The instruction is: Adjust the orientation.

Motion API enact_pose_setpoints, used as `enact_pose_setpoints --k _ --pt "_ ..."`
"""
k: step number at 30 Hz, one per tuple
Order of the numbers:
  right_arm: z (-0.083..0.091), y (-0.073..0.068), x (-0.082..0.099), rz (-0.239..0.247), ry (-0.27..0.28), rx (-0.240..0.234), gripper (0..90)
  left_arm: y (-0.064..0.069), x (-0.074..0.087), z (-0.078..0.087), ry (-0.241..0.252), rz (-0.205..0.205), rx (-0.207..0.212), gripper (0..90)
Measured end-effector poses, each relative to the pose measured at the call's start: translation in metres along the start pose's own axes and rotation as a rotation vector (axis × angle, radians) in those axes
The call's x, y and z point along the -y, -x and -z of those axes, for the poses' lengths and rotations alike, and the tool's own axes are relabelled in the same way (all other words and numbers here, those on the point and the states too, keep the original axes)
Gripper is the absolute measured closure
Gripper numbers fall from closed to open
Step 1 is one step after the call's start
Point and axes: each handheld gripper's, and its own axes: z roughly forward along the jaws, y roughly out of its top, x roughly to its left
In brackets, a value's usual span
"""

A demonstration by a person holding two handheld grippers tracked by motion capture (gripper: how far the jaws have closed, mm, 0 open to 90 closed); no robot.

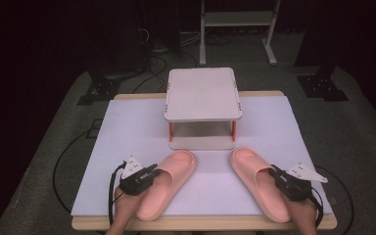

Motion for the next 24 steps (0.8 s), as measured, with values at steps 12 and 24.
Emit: enact_pose_setpoints --k 12,24 --pt "0.0028 0.0023 -0.001 -0.023 0.009 -0.007 82.9 -0.003 -0.0004 0.0053 0.013 -0.005 0.001 78.9" --pt "0.0088 0.0032 -0.0035 -0.043 0.033 -0.011 83.0 -0.0031 -0.0019 0.0103 0.038 0.006 0.006 79.4"
